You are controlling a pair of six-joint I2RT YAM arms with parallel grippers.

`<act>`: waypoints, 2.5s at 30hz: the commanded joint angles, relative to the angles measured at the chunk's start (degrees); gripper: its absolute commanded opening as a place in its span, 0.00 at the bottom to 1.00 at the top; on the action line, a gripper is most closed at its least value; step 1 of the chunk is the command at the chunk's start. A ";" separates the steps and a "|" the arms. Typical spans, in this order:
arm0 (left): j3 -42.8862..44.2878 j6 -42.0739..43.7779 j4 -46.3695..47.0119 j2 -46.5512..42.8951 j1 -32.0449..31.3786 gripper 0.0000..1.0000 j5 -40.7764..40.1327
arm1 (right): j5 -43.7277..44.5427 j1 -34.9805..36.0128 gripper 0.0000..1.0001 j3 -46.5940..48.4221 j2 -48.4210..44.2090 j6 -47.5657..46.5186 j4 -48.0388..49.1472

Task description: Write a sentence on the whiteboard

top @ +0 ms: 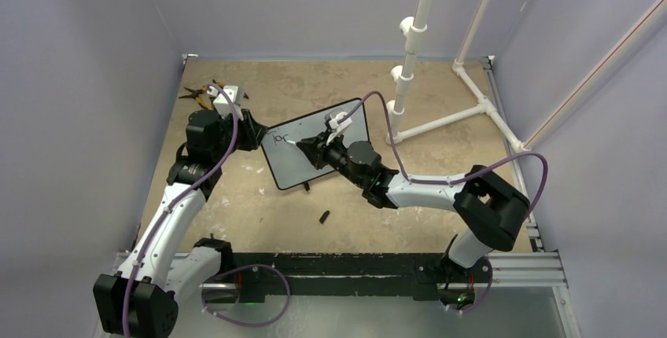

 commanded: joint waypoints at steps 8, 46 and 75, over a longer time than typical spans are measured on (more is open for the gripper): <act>0.26 0.53 0.31 -0.28 0.00 0.22 0.92 | 3.56 -0.36 0.00 -1.34 -2.25 -0.54 -0.48; 0.35 0.59 0.31 -0.14 0.00 0.22 0.64 | 3.53 -1.33 0.00 0.84 -2.34 -1.05 3.52; 0.31 0.54 0.39 0.12 0.03 0.22 0.83 | 2.29 -1.32 0.00 -3.21 -6.25 -0.21 1.04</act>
